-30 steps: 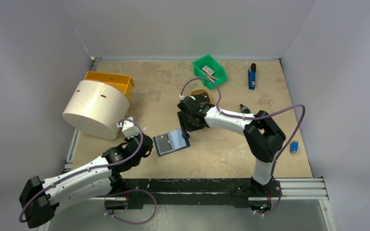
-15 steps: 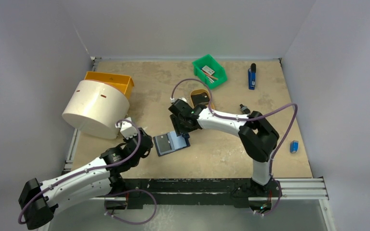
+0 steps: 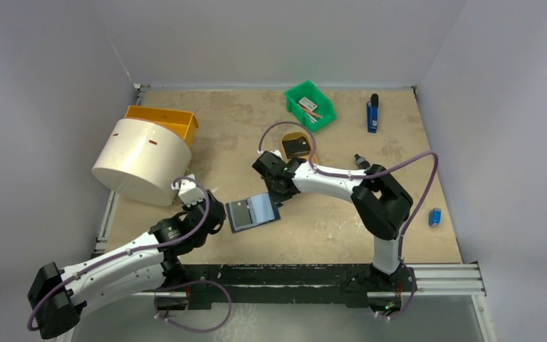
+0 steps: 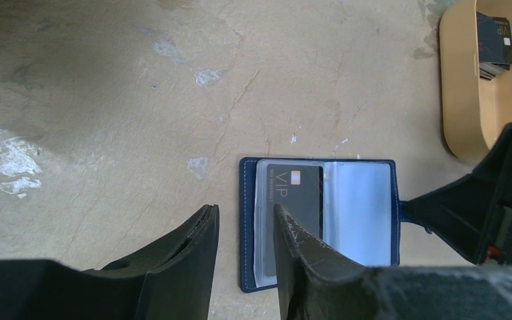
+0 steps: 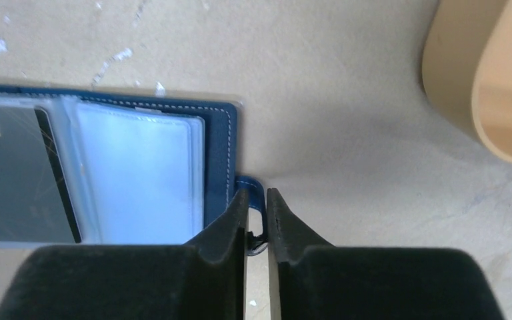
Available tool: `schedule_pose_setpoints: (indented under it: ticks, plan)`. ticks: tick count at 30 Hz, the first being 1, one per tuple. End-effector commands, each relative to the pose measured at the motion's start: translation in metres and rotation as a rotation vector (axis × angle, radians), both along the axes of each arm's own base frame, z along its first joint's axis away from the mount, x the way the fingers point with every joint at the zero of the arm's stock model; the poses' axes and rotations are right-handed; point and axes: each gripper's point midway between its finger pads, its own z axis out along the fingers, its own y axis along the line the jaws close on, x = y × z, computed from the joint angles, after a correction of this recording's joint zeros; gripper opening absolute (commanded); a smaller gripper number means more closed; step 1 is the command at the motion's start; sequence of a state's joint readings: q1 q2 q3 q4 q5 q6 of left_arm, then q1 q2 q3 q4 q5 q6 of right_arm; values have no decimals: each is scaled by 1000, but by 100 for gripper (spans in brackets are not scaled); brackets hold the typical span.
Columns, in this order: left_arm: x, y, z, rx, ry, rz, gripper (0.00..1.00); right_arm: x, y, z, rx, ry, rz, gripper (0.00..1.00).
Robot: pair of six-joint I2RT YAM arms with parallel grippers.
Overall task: Put the credit cards into the card holder
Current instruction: Close the card holder at the center of the board.
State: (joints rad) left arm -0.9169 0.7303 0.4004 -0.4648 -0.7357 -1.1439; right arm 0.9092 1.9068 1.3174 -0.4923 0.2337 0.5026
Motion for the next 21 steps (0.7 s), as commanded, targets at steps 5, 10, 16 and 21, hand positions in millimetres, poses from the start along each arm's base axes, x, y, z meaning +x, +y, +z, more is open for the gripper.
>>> schedule_pose_setpoints:
  ticks: [5, 10, 16, 21]
  plan:
    - [2, -21, -10, -24, 23, -71, 32, -22, -28, 12, 19, 1, -68, 0]
    - [3, -39, -25, -7, 64, -146, 27, -39, -51, 8, 35, 2, -124, 0]
    - [10, -62, -29, 6, 78, -211, 21, -54, -68, 13, 66, 1, -168, 0]
    - [16, -75, -25, -13, 69, -236, 19, -60, -78, 21, 93, -20, -182, 0]
